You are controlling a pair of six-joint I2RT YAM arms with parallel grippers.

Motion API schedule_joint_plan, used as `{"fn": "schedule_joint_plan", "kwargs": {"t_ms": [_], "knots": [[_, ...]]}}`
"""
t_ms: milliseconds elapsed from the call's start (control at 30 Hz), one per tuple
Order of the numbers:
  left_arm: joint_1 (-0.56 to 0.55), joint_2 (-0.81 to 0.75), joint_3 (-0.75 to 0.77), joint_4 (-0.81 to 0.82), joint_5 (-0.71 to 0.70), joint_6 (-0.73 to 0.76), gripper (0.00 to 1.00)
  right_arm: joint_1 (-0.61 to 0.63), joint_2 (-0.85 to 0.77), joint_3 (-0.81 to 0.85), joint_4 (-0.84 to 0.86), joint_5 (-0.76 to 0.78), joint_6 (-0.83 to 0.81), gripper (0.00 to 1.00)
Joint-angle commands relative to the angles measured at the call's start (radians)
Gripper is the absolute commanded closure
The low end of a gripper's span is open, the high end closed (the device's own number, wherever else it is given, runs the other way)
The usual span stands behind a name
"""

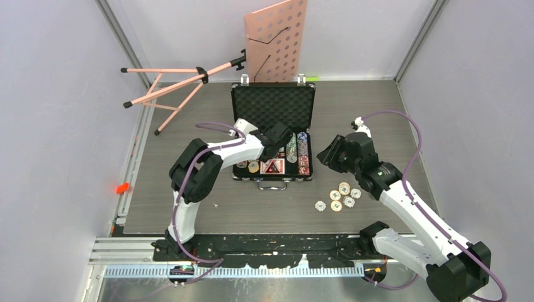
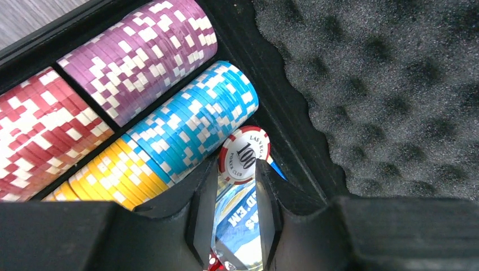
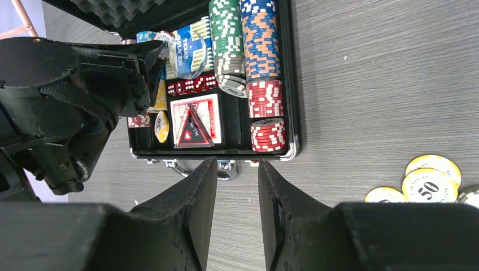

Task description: Pack up texas hold em set

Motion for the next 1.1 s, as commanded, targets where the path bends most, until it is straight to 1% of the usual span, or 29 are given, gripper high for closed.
{"fn": "schedule_joint_plan", "kwargs": {"t_ms": [0,100,200,267,367,433,500,700,867,933,1000,1067], "knots": [[0.010,0.018,0.035,0.034,-0.068,0.044,0.67,-0.008,-0.012,0.000,0.011,-0.011,-0.014,0.61],[0.010,0.013,0.033,0.036,-0.069,0.045,0.69,-0.011,-0.011,0.001,0.011,-0.015,-0.015,0.62],[0.010,0.005,0.027,0.082,-0.068,0.093,0.80,-0.015,-0.010,0.000,0.013,-0.019,-0.018,0.62],[0.010,0.004,0.028,0.089,-0.067,0.106,0.84,-0.016,-0.008,0.001,0.012,-0.027,-0.018,0.62],[0.010,-0.001,0.013,0.125,-0.064,0.137,0.94,-0.018,-0.006,0.002,0.012,-0.031,-0.018,0.61],[0.010,-0.008,-0.001,0.156,-0.061,0.162,0.98,-0.021,-0.006,0.000,0.012,-0.032,-0.019,0.61],[0.010,-0.019,-0.012,0.182,-0.060,0.192,0.98,-0.022,-0.006,0.000,0.012,-0.035,-0.018,0.61],[0.011,-0.047,-0.047,0.283,-0.037,0.287,0.97,-0.024,0.002,-0.001,0.012,-0.045,-0.014,0.62],[0.010,-0.071,-0.057,0.304,-0.012,0.318,0.93,-0.024,0.008,0.001,0.013,-0.050,-0.014,0.62],[0.010,-0.082,-0.063,0.327,0.000,0.346,0.90,-0.025,0.010,0.001,0.012,-0.049,-0.014,0.62],[0.010,-0.095,-0.068,0.353,0.019,0.386,0.84,-0.024,0.013,-0.001,0.013,-0.050,-0.014,0.62],[0.011,-0.105,-0.073,0.370,0.039,0.430,0.73,-0.025,0.015,0.001,0.012,-0.049,-0.012,0.62]]}}
